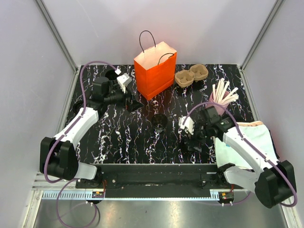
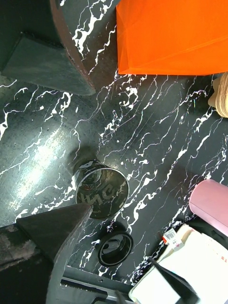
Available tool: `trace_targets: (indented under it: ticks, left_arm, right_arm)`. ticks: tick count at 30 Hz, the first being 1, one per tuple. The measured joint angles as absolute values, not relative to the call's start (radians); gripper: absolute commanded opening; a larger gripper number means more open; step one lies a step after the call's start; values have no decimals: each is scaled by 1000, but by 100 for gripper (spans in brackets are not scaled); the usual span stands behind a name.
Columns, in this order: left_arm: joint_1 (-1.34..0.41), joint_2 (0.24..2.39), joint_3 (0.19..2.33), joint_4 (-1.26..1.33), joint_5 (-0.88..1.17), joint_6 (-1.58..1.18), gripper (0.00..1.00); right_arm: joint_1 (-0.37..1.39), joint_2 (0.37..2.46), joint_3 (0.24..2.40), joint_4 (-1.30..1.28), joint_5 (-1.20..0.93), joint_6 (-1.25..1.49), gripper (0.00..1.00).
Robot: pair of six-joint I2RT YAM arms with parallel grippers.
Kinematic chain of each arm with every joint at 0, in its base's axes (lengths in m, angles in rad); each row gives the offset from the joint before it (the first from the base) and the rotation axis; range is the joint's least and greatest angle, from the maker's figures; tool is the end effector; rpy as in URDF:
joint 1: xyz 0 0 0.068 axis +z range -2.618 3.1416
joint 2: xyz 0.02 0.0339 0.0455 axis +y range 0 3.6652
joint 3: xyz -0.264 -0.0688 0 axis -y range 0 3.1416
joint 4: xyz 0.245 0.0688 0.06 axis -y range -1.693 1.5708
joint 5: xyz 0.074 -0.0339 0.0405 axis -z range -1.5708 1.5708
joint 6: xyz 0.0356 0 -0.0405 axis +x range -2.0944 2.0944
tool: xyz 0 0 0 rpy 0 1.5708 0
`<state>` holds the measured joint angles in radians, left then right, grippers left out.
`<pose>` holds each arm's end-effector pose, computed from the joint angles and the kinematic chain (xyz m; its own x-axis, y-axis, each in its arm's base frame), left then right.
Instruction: Pack the takeout coffee
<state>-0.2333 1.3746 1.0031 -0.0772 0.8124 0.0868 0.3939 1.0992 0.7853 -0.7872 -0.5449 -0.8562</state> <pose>0.2930 -0.0962 0.2967 -0.3515 0.1448 -0.9249 0.8290 0.5073 -0.2356 0.1766 0.0934 0.2370 -0.1280 -0.7528 -0.6457 -0.9790 0.2000 -0.0390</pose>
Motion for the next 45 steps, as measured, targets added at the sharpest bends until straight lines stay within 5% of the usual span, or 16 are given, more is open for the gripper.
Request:
trace_targets:
  ticks: [19,23,27,34,45]
  left_arm:
    - [-228,1374,987,-80,807,94,99]
    - [-227,1374,987,-80,806,97,99]
    - [-225,1374,987,-80,806,97,99]
    - [-221,1374,987,-80,806,97,99]
    - [-221,1374,994,-110,823,129,99]
  right_arm:
    - [601,1119,537,-546,-318,-848,87]
    - [636,1136,514,-529,-302,-839,74]
    - [650,1134,513,-514,-296,-829,42]
    - [655,1110,509,-498,-290,-815,6]
    - [655,1032,604,-573,-299,-799,0]
